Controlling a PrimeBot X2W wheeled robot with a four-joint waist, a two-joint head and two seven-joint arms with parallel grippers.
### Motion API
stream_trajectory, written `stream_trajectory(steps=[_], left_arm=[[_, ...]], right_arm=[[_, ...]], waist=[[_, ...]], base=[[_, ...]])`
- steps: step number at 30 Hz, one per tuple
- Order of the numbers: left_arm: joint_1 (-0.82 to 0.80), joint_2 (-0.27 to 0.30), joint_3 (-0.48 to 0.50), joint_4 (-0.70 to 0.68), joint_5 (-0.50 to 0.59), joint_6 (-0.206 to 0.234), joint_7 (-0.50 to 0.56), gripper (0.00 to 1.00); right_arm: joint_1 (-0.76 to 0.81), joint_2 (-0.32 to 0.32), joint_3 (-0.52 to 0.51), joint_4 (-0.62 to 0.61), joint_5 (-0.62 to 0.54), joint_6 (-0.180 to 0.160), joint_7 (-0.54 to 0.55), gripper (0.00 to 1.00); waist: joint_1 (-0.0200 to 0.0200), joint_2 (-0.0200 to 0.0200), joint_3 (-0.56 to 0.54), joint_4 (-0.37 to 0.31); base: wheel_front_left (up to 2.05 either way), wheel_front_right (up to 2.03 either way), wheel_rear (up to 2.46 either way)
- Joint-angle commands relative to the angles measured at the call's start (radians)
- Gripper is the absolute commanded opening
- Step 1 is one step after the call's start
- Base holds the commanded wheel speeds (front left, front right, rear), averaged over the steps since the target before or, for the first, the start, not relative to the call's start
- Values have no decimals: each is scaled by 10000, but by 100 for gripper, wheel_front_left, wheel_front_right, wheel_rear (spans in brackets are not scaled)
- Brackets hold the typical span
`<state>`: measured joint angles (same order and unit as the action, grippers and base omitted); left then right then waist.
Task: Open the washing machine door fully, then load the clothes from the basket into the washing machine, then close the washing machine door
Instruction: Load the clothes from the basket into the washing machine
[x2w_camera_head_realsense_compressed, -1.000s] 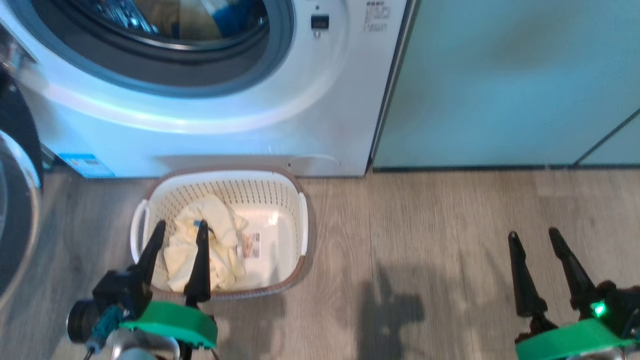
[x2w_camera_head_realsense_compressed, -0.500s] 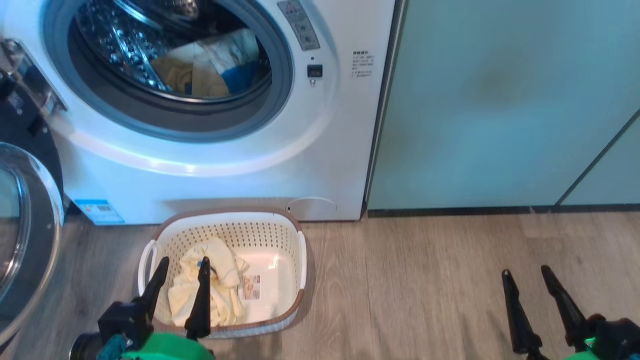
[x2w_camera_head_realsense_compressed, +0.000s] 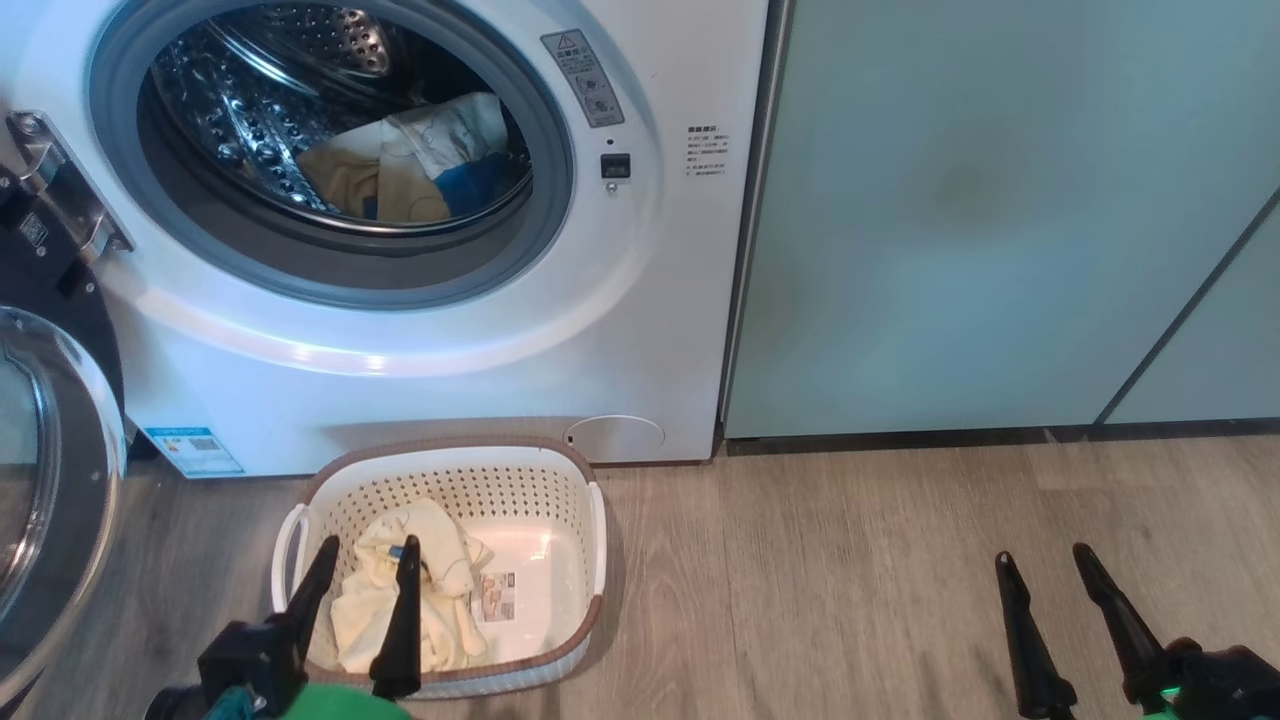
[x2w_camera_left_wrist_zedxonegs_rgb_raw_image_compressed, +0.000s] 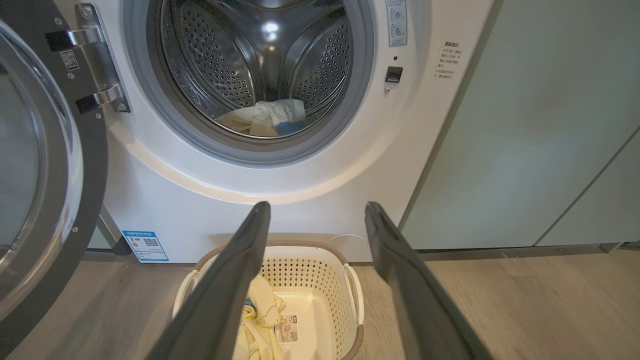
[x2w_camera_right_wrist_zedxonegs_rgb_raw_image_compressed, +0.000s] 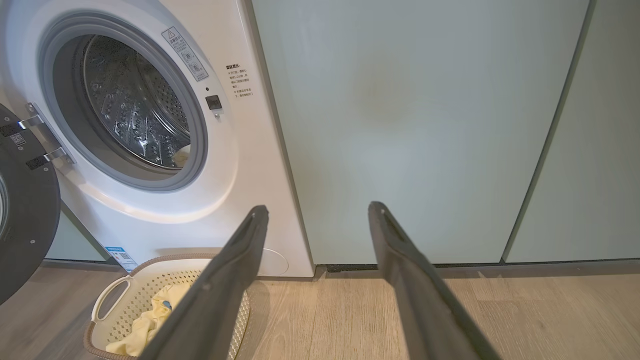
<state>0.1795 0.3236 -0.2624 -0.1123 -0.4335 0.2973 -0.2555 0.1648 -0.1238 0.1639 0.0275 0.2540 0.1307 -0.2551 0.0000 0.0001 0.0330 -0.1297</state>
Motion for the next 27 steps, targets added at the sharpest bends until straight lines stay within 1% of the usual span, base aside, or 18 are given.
stream_trajectory(steps=[1,10,17,20,27], left_arm=[[-366,41,374,-268,-40,-38,-62,100],[-613,48,248,-177,-13,-81,-39,100],[-923,28,115,293,-72,-161,137,100],[-1156,16,18,683,-107,-276,214,100],[-2006,-142,-288,2268,-305,-811,315,100]], right_arm=[[-203,-169,190,-241,-35,0,-67,100],[-249,-148,220,-210,-1,0,-67,100],[-314,-154,300,-198,7,0,-67,100],[-390,-144,358,-207,32,0,-67,100],[-668,-123,384,-315,110,0,-67,100]], waist=[[0,-1,17,3],[0,-1,66,48],[0,-1,186,47],[0,-1,327,18],[0,-1,991,-103]], base=[[0,0,0],[0,0,0],[0,0,0],[0,0,0],[0,0,0]])
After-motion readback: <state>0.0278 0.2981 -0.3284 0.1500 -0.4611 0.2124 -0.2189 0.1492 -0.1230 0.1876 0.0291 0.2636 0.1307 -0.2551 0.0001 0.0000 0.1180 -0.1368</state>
